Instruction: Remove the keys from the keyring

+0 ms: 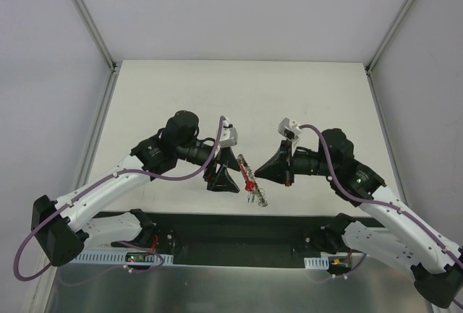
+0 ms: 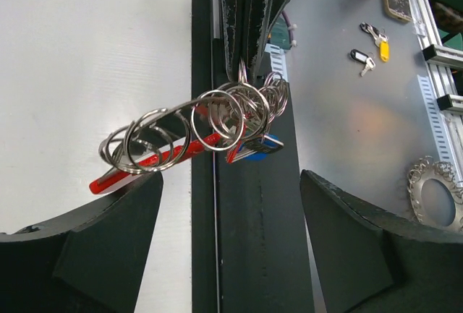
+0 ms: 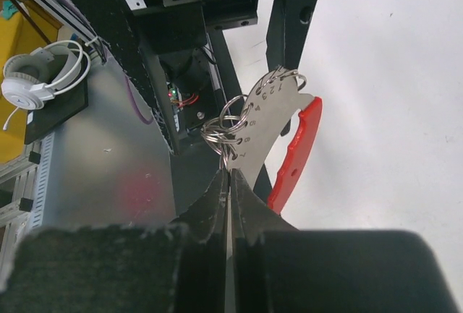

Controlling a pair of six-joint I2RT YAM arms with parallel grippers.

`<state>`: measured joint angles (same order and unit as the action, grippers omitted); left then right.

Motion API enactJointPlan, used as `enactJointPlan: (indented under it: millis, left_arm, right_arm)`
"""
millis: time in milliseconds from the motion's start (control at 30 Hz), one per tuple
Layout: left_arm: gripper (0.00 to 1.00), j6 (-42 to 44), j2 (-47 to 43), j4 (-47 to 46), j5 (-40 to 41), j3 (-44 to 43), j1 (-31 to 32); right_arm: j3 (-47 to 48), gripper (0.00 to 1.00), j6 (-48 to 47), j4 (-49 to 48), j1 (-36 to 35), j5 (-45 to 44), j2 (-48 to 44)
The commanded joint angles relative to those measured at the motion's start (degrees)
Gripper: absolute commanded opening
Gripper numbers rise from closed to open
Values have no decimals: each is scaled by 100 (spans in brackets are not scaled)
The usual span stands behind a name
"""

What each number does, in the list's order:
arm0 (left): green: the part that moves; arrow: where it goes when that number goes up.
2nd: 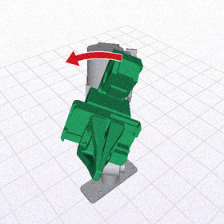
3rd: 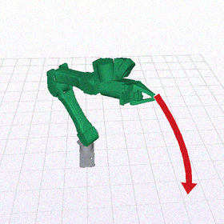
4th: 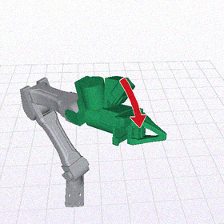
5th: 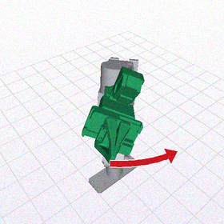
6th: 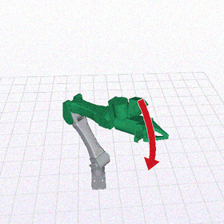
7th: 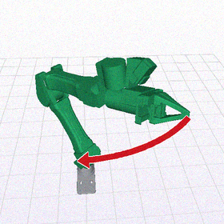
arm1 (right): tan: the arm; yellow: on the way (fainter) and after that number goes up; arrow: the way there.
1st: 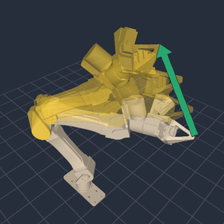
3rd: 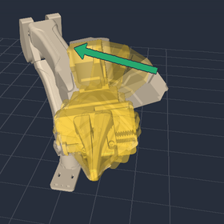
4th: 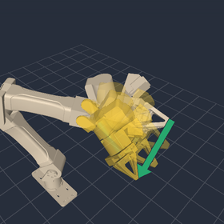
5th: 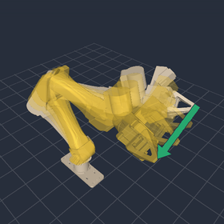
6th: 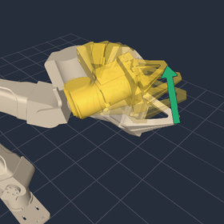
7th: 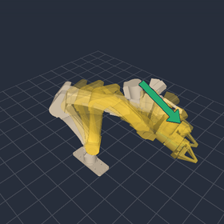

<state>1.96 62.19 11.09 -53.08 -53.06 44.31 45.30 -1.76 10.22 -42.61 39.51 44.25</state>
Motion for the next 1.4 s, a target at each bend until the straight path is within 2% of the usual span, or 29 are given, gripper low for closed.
enactJointPlan:
  millis: [0,200,500,800,1033,1133,1367]
  left_arm:
    - [75,-177,-32,-423,-467,-188,51]
    - [79,-827,-207,-1083,-150,198,42]
    - [82,-1197,-559,-2136,-9,629,51]
    - [86,-1329,-428,-2366,-264,691,60]
    - [88,-1294,-392,-2436,-10,727,60]
    - [86,-1285,-401,-2436,17,735,51]
    - [73,-1435,-489,-2700,166,841,51]
  right_arm:
    - [278,1,341,-810,-46,66,-74]
    - [313,1,589,-995,-46,-198,5]
    - [445,1,896,-1311,-46,-584,-22]
    - [383,1,1177,-1715,-46,-488,22]
    - [269,1,1441,-2137,-63,-260,119]
    - [208,1,1512,-2278,-107,-259,145]
    - [163,1,1556,-2384,-133,-224,163]
